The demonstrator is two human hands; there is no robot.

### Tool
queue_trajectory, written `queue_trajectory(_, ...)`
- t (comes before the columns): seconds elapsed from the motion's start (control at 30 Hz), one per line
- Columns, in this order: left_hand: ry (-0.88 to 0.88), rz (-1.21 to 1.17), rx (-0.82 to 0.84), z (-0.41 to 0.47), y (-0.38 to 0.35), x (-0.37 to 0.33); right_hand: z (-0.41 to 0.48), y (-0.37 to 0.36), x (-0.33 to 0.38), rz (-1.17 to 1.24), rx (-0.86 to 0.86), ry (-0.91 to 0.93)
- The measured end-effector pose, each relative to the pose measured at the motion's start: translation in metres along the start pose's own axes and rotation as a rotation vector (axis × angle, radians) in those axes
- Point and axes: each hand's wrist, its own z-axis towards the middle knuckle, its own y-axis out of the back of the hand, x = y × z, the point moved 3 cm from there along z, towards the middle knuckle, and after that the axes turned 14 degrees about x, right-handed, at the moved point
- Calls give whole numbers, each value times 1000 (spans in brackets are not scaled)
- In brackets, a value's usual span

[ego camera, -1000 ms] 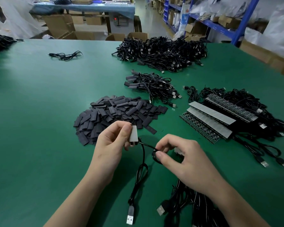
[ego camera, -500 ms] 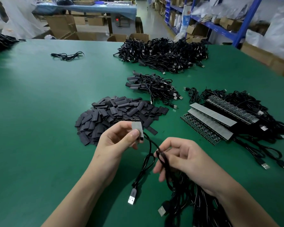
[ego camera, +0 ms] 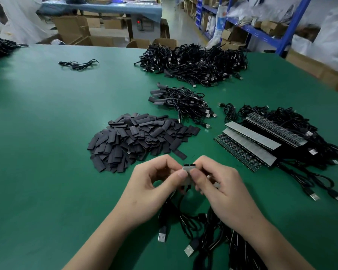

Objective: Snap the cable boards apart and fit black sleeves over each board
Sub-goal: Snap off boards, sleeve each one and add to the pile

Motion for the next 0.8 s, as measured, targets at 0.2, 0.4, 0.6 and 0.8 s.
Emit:
queue_trajectory(0.2, -52, 282, -79, 1, -4, -5, -1, -4, 4, 103, 97, 37)
queue_trajectory(0.4, -43, 243, -66, 0, -10, -4, 1, -5, 2, 216, 79, -3)
queue_trajectory(0.6, -31, 241, -62, 0, -11, -3, 3, -8, -6, 361, 151, -4)
queue_trajectory(0.8, -21, 125, -39, 1, -14, 1, 4, -8, -10, 478, 180, 6)
